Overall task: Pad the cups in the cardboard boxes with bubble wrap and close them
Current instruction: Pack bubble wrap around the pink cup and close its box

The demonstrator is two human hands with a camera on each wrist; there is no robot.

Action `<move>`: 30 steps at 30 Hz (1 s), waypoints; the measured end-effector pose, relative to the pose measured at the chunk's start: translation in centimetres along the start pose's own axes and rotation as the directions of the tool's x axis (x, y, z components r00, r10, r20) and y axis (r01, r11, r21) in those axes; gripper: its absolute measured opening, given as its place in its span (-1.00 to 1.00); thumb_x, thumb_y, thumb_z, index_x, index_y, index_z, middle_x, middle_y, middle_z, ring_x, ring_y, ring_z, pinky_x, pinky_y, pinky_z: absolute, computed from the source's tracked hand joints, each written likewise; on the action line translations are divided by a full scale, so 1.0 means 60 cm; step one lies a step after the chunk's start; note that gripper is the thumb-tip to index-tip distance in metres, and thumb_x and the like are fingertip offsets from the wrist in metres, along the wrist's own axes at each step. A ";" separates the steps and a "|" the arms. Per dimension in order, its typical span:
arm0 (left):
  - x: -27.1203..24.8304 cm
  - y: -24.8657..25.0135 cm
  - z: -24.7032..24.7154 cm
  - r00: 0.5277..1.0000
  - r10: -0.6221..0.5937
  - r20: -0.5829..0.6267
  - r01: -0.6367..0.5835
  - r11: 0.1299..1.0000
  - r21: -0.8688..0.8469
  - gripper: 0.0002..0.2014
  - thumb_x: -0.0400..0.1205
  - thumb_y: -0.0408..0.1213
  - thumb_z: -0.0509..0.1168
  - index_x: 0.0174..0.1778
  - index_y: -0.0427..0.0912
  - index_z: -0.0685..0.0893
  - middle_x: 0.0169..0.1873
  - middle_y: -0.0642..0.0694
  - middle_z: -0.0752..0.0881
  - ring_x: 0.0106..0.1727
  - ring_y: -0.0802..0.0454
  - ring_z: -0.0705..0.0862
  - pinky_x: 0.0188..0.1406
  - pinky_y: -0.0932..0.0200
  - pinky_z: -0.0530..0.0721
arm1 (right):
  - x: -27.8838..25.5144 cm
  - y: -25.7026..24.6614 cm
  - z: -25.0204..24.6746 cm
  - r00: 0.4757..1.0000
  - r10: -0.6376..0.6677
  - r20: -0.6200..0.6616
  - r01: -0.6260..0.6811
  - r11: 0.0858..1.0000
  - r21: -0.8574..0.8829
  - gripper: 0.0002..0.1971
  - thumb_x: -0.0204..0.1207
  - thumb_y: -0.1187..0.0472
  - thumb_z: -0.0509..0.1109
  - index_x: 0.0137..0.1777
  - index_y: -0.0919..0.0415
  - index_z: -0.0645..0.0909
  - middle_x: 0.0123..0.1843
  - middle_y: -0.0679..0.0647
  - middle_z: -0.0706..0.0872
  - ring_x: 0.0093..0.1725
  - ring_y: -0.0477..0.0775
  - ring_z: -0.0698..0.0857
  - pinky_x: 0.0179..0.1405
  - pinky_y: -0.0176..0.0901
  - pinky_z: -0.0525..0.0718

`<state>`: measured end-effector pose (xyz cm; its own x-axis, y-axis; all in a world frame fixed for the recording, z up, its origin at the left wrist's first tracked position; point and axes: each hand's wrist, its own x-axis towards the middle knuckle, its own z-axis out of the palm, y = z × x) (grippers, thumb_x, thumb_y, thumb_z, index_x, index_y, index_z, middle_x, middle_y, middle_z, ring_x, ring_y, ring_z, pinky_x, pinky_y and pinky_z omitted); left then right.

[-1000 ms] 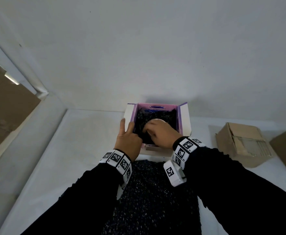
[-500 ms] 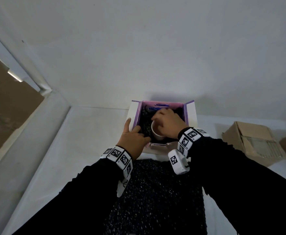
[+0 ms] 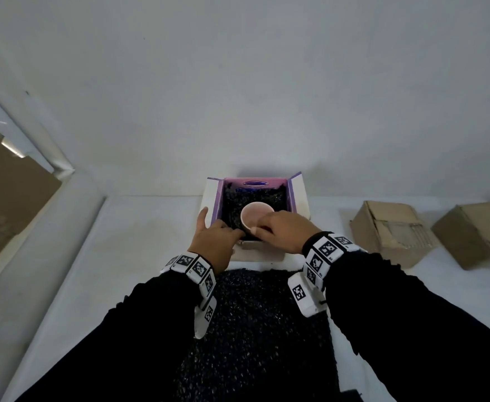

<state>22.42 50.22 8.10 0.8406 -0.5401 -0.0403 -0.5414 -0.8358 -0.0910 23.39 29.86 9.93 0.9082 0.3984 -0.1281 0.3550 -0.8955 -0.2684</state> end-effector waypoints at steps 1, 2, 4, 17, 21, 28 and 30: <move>-0.004 0.001 0.002 0.999 -0.001 -0.046 0.001 1.000 -0.020 -0.59 0.56 -0.19 0.35 0.34 0.12 0.56 0.08 0.12 0.72 0.32 0.02 0.53 0.50 -0.33 -0.28 | -0.008 0.001 -0.002 0.998 -0.003 -0.065 0.004 1.000 0.014 -0.62 0.64 -0.14 0.16 0.15 0.05 0.70 0.06 0.07 0.75 -0.02 0.13 0.70 -0.06 0.00 0.67; -0.011 0.001 0.003 0.994 -0.002 -0.109 -0.003 0.999 -0.049 -0.62 0.52 -0.17 0.39 0.28 0.09 0.62 0.06 0.10 0.73 0.26 0.00 0.59 0.53 -0.32 -0.10 | -0.018 0.001 -0.004 0.990 -0.002 -0.142 0.007 0.999 0.034 -0.69 0.62 -0.07 0.22 0.12 0.06 0.71 0.04 0.04 0.74 -0.01 0.11 0.69 -0.06 0.00 0.66; -0.024 0.002 0.007 0.972 -0.001 -0.236 -0.026 0.993 -0.111 -0.64 0.41 -0.19 0.49 0.13 0.06 0.70 -0.02 0.07 0.75 0.12 -0.05 0.68 0.42 -0.24 0.30 | -0.039 0.003 -0.001 0.949 0.016 -0.314 0.018 0.994 0.104 -0.81 0.58 0.06 0.30 0.07 0.08 0.68 0.00 0.02 0.70 -0.01 0.09 0.65 -0.10 -0.03 0.63; -0.174 0.076 0.076 0.982 0.021 0.186 0.022 0.974 -0.224 -0.69 0.67 -0.07 0.17 0.33 0.11 0.53 0.27 0.04 0.59 0.31 -0.04 0.53 0.31 -0.06 0.45 | -0.193 -0.035 0.194 0.892 0.451 0.029 -0.452 0.892 0.001 -0.48 0.61 -0.08 0.27 0.53 0.01 0.32 0.57 0.06 0.33 0.50 0.25 0.31 0.39 0.17 0.39; -0.198 0.090 0.108 0.926 0.093 0.367 0.027 0.951 -0.307 -0.64 0.71 -0.12 0.14 0.45 0.06 0.43 0.38 -0.05 0.51 0.37 -0.10 0.50 0.30 -0.06 0.52 | -0.209 -0.059 0.223 0.904 0.413 0.106 -0.392 0.903 -0.177 -0.40 0.67 -0.05 0.21 0.65 0.00 0.11 0.63 0.09 0.26 0.54 0.28 0.28 0.48 0.24 0.22; -0.206 0.101 0.122 0.930 0.047 0.363 0.099 0.922 -0.374 -0.46 0.64 -0.08 0.25 0.55 0.04 0.28 0.42 -0.06 0.51 0.41 -0.10 0.48 0.35 -0.09 0.52 | -0.210 -0.058 0.205 0.871 0.448 0.201 -0.440 0.894 -0.084 -0.32 0.45 0.13 0.36 0.58 0.00 0.22 0.30 0.08 0.66 0.33 0.19 0.57 0.40 0.21 0.20; -0.208 0.104 0.118 0.942 0.048 0.333 0.064 0.947 -0.316 -0.42 0.62 -0.04 0.25 0.57 0.05 0.26 0.48 -0.06 0.43 0.48 -0.11 0.37 0.41 -0.09 0.45 | -0.208 -0.061 0.187 0.871 0.427 0.240 -0.408 0.904 -0.128 -0.55 0.44 0.19 0.34 0.35 -0.05 0.47 0.20 0.07 0.66 0.33 0.22 0.52 0.36 0.20 0.23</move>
<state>8.64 52.46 1.01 0.7705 -0.5160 -0.3742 -0.4638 -0.8566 0.2261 8.26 30.38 1.77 0.8900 0.0120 -0.4557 -0.0214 -0.9974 -0.0681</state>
